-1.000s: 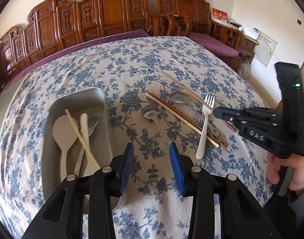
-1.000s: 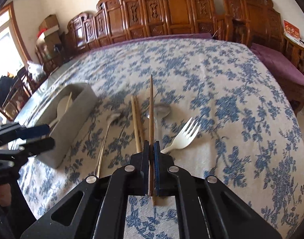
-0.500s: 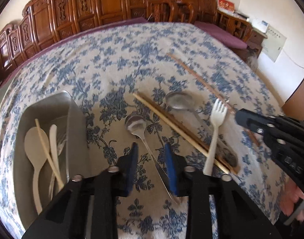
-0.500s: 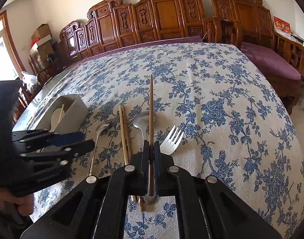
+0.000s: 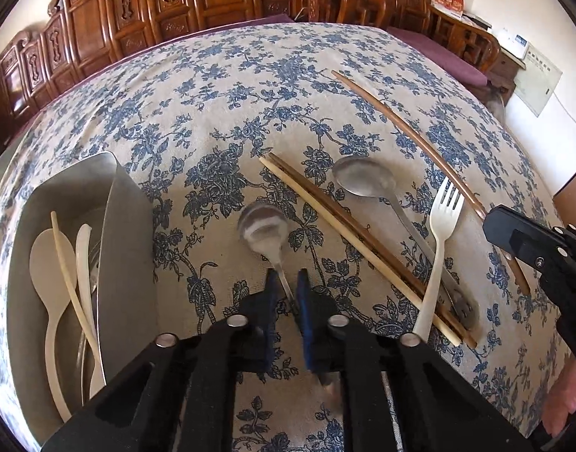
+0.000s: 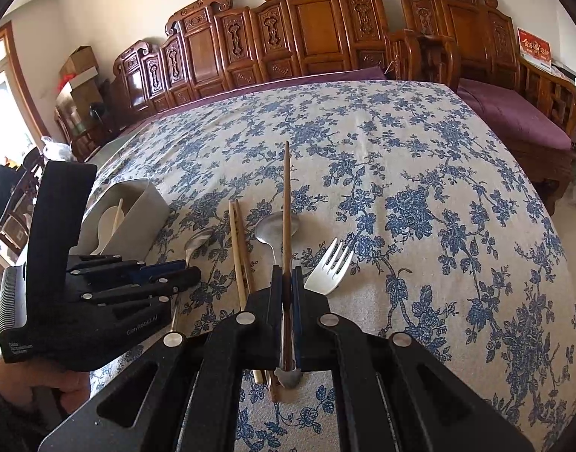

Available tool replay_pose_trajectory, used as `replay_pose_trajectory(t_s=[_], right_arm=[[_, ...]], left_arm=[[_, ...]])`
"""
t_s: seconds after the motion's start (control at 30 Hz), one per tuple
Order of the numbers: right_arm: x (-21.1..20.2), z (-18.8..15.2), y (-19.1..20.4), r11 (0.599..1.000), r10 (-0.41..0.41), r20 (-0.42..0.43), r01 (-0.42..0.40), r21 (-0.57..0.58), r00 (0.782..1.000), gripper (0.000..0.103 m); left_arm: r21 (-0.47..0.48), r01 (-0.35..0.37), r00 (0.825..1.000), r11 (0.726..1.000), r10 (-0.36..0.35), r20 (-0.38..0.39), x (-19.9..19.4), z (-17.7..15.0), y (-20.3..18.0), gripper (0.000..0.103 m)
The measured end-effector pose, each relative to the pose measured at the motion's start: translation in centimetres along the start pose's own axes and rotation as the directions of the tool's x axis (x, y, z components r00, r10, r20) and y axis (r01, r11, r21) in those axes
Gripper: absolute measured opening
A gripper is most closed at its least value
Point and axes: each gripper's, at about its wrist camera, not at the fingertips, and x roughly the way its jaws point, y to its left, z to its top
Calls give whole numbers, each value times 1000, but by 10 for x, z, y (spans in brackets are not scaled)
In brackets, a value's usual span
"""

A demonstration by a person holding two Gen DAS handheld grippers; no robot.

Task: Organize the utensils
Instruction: 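Grasp a metal spoon with the left gripper while the right gripper holds the chopstick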

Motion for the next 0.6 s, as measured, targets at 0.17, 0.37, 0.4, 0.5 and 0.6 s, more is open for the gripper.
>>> replay_pose_trajectory(t_s=[0.17,0.37,0.4,0.5,0.6], right_arm=[[0,0,0,1000,0,-1,0,-2,1000,6],[1,-1,6,1000,1,-3,-1,-16,1000,6],[1,-2,7,1000,0,-5,0,-20,1000,6],[1,-1,9,1000,-2,-5,1,-27,1000,6],[0,0,12,999,2,-4,-2,-32,1000,6]], left_arm=[[13,14,1000,1000,-14,25,-8,-3,4,2],[34,12,997,999,-15,73,-32,-4,5,2],[37,13,996,999,-16,83,-37,-3,6,2],[42,12,994,999,-17,107,-50,-2,8,2],[43,13,992,999,-19,129,-61,-1,12,2]])
